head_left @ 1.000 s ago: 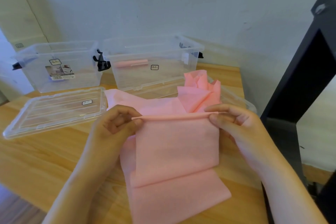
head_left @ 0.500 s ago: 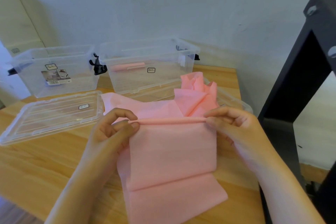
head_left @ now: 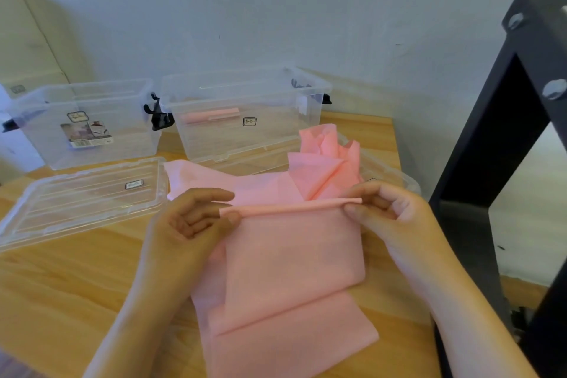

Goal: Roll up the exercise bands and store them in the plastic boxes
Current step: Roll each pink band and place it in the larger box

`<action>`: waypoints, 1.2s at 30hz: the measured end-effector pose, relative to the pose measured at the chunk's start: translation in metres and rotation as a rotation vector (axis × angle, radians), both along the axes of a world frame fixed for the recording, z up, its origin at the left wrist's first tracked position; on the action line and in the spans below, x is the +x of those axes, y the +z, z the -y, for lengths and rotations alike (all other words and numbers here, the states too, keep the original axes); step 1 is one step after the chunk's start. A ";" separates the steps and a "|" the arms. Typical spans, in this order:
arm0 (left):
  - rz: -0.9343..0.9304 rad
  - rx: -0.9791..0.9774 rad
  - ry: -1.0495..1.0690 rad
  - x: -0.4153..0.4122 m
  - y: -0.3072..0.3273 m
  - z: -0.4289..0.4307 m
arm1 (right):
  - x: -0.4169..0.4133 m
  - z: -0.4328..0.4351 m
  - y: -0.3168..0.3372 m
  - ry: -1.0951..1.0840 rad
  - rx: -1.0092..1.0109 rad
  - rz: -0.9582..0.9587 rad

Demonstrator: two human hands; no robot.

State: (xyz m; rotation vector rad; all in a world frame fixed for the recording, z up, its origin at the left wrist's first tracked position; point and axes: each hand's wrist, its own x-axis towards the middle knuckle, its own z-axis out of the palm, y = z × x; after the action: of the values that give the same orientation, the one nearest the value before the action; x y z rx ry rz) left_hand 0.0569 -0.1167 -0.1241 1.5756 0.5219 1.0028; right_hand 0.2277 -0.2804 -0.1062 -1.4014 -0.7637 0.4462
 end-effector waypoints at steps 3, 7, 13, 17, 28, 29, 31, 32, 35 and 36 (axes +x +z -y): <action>-0.015 0.000 0.002 0.003 0.000 0.002 | -0.001 0.001 0.000 0.018 0.003 -0.002; -0.002 -0.063 -0.047 0.000 0.003 0.005 | 0.001 0.000 -0.001 0.018 0.018 -0.035; 0.070 -0.144 -0.094 -0.001 0.003 0.003 | 0.001 0.001 -0.001 0.099 0.003 -0.127; 0.036 -0.055 -0.082 -0.001 0.001 0.002 | 0.000 -0.001 0.000 0.035 -0.014 -0.076; -0.016 0.010 -0.019 0.004 0.001 0.002 | 0.000 0.001 -0.002 0.035 -0.053 -0.023; -0.011 0.006 -0.046 0.004 0.001 0.002 | 0.000 0.002 -0.001 0.040 -0.045 -0.023; -0.019 -0.025 -0.110 0.004 0.001 0.004 | -0.001 0.002 0.000 0.058 -0.036 -0.042; -0.025 -0.048 -0.139 0.003 0.001 0.005 | -0.001 0.002 0.001 0.068 -0.033 -0.059; 0.016 -0.144 -0.261 -0.006 0.000 0.002 | -0.002 0.000 0.002 0.097 -0.030 -0.117; 0.033 -0.163 -0.288 -0.009 0.000 0.002 | -0.002 0.000 0.001 0.105 -0.030 -0.130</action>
State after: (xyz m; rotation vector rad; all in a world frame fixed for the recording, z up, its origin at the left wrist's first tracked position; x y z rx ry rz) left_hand 0.0482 -0.1183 -0.1243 1.4378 0.3334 0.7475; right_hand 0.2255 -0.2799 -0.1051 -1.3499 -0.7291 0.6270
